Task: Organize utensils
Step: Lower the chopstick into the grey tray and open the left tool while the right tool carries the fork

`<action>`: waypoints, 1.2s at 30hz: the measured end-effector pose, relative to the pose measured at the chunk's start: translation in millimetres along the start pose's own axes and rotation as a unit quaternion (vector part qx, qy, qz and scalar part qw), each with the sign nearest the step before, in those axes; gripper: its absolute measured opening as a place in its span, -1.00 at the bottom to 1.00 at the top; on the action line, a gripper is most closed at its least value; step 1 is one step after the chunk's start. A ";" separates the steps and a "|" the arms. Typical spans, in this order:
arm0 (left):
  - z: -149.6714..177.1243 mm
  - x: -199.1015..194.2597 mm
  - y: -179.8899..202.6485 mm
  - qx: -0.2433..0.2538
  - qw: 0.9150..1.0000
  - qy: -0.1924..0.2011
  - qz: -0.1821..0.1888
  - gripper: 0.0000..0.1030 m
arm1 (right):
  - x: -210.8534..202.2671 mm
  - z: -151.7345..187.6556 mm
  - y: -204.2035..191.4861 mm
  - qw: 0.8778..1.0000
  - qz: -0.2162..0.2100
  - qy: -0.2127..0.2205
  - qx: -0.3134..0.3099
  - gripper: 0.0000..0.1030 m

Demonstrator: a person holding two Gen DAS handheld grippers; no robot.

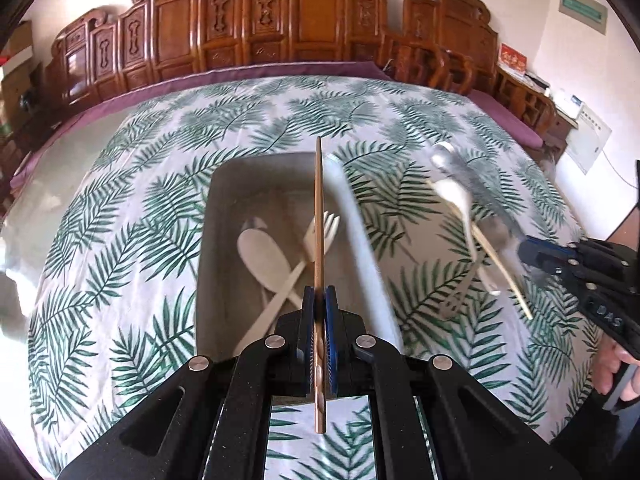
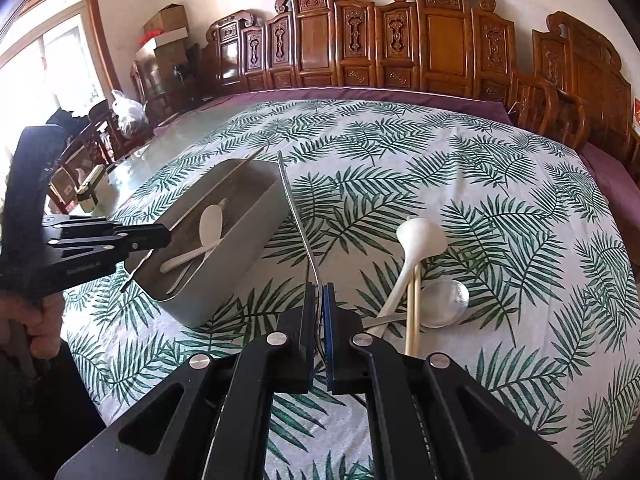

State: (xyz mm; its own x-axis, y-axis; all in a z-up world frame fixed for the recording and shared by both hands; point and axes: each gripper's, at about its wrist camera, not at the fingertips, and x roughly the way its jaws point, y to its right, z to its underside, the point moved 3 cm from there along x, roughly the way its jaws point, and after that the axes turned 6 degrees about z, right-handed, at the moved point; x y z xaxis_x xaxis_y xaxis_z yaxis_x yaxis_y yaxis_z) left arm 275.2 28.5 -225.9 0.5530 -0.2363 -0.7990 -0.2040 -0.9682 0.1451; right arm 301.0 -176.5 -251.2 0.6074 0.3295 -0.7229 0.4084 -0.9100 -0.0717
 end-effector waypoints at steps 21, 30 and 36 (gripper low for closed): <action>-4.6 30.2 -26.8 -0.025 0.999 -0.025 -0.001 -0.92 | 7.2 -5.6 -27.4 1.000 -0.013 -0.001 -0.007 -0.91; -10.4 24.0 -29.5 -0.024 1.000 -0.018 0.007 -0.91 | 6.0 -16.3 -44.7 1.000 -0.023 0.000 0.007 -0.91; -14.7 6.4 -42.2 -0.026 1.000 0.003 0.003 -0.91 | 9.9 -26.9 -61.6 0.999 -0.031 -0.002 0.023 -0.91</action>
State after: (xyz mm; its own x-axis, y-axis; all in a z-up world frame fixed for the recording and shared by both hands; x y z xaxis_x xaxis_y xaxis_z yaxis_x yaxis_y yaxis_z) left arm 299.3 66.6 -228.6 0.5561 -0.2425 -0.7950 -0.1651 -0.9697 0.1803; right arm 300.2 -110.4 -235.4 0.5789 0.3847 -0.7190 0.4133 -0.8985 -0.1479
